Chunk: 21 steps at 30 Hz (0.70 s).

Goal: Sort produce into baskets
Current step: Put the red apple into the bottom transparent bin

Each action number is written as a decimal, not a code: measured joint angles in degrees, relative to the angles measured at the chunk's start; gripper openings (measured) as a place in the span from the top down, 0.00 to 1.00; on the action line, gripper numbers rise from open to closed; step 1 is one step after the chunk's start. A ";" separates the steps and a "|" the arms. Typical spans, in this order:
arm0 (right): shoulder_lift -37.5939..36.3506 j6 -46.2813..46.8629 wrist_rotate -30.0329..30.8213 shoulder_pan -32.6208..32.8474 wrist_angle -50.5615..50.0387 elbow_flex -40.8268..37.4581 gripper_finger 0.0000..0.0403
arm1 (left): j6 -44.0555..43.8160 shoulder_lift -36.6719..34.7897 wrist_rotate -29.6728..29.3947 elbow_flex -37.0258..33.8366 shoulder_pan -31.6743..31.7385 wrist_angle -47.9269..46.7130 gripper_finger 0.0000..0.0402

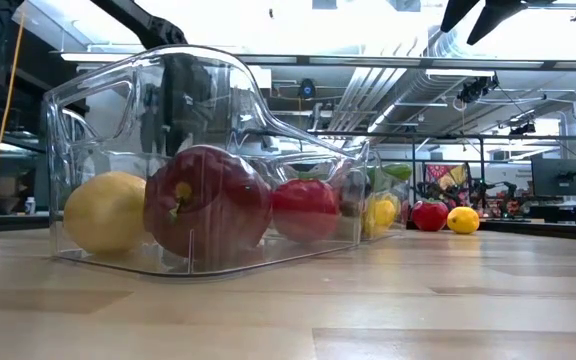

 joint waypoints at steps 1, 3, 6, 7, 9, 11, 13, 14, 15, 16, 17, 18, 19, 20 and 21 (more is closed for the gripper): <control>0.00 0.06 0.03 0.00 0.00 0.00 0.01 | 1.45 0.02 1.24 -0.02 -0.02 0.16 0.28; 0.00 0.53 0.46 0.00 0.00 0.00 0.01 | 2.58 0.02 1.92 -0.48 -0.02 0.42 0.28; 0.16 2.17 2.03 0.00 0.04 0.00 0.01 | 3.69 0.04 2.01 -1.49 0.49 0.71 0.25; 0.24 2.90 2.61 0.00 0.06 0.00 0.01 | 4.10 0.19 2.00 -1.81 0.71 0.53 0.24; 0.52 4.27 3.37 0.00 0.29 -0.02 0.01 | 5.00 0.72 2.01 -2.37 1.16 -0.18 0.20; 1.06 5.47 4.03 0.00 1.04 -0.02 0.01 | 5.68 1.60 1.93 -2.47 1.46 -1.30 0.15; 2.11 6.49 5.60 0.00 1.70 -0.02 0.01 | 5.90 2.35 0.90 -2.48 1.56 -1.32 0.11; 2.93 7.14 6.83 0.00 1.90 -0.02 0.01 | 5.72 2.57 0.30 -2.49 1.56 -1.29 0.10; 3.78 7.81 8.20 0.00 2.11 -0.02 0.01 | 5.39 2.64 -0.48 -2.49 1.55 -1.07 0.09; 4.79 8.64 9.70 0.00 2.43 -0.02 0.01 | 4.70 2.64 -0.88 -2.49 1.51 -0.67 0.09; 5.96 9.74 11.06 0.00 2.95 -0.02 0.01 | 3.89 2.64 -1.01 -2.49 1.48 -0.40 0.09; 7.14 11.08 12.27 0.00 3.75 -0.02 0.01 | 3.30 2.64 -1.09 -2.49 1.39 -0.37 0.09; 8.35 12.46 12.99 -0.01 5.01 -0.02 0.01 | 2.92 2.64 -1.07 -2.49 1.32 -0.41 0.09; 9.69 13.47 13.03 -0.03 6.58 -0.02 0.01 | 2.84 2.64 -1.08 -2.49 1.27 -0.45 0.09; 11.01 13.55 12.45 -0.07 8.43 -0.02 0.01 | 2.69 2.64 -1.06 -2.49 1.27 -0.48 0.09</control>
